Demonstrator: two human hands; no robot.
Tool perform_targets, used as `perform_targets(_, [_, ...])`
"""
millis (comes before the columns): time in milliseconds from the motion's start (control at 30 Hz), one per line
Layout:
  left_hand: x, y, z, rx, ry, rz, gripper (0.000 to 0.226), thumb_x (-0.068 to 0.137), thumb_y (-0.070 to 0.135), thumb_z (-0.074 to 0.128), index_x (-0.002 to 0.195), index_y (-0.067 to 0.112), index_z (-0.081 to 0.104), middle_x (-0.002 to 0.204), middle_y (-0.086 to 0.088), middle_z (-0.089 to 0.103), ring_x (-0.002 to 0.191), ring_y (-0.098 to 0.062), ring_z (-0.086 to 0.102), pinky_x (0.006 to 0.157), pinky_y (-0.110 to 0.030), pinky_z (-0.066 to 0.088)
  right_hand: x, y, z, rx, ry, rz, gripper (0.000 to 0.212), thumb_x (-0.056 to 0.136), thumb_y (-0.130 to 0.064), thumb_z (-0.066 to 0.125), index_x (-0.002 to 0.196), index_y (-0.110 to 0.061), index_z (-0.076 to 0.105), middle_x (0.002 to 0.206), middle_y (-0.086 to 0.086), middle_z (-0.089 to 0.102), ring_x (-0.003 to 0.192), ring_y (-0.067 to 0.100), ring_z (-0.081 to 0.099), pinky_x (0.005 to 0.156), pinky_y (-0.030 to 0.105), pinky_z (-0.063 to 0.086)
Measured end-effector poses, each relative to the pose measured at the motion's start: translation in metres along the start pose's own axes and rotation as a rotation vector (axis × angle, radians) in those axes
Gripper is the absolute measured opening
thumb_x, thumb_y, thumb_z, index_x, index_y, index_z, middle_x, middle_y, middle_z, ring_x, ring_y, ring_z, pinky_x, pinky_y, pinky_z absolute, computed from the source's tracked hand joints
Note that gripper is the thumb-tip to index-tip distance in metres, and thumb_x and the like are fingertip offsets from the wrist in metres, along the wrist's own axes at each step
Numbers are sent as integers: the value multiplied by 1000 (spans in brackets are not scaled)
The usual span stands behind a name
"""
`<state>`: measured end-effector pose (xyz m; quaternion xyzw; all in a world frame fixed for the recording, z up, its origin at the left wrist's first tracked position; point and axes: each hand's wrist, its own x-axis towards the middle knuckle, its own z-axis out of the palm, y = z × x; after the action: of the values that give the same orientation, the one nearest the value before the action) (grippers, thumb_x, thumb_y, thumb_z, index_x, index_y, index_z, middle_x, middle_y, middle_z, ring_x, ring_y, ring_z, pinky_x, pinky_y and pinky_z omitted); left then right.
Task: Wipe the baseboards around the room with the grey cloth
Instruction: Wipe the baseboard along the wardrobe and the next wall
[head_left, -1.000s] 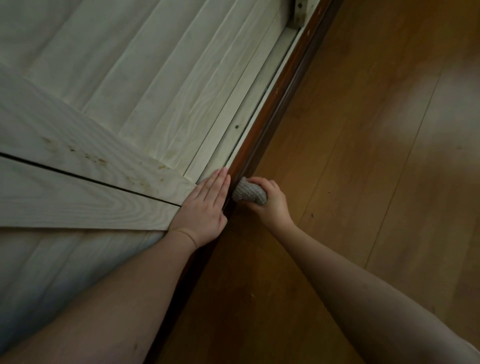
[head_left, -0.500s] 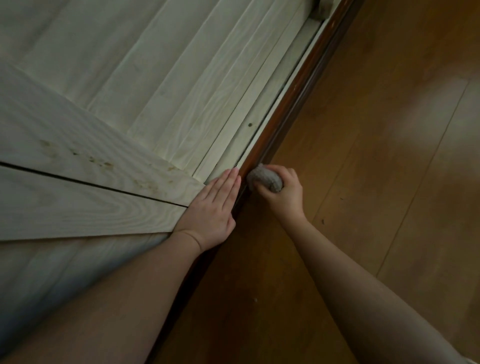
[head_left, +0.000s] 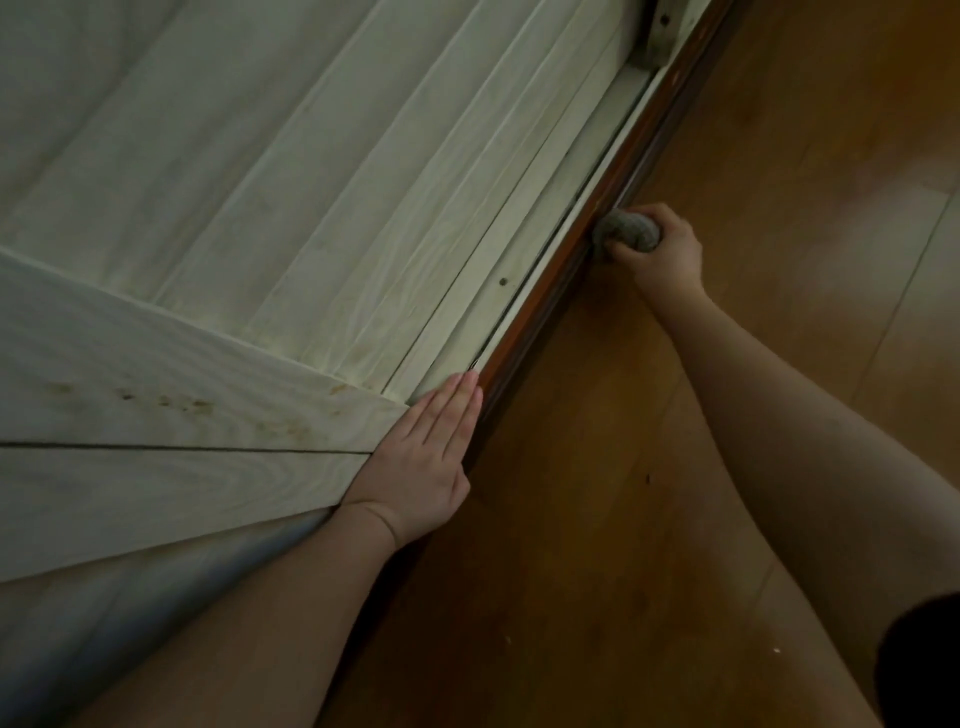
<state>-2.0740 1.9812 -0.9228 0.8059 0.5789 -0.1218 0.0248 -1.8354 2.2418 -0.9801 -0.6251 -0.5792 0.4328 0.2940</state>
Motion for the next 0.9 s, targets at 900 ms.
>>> perform_targets(900, [5, 0, -6, 47, -39, -10, 71, 92, 32, 29, 154, -2, 21, 164, -19, 14, 152, -30, 14, 121, -46, 25, -209, 52, 106, 40, -361, -61, 59, 83, -24, 76, 117, -57, 41, 108, -32, 35, 100, -14, 47, 78, 0, 37])
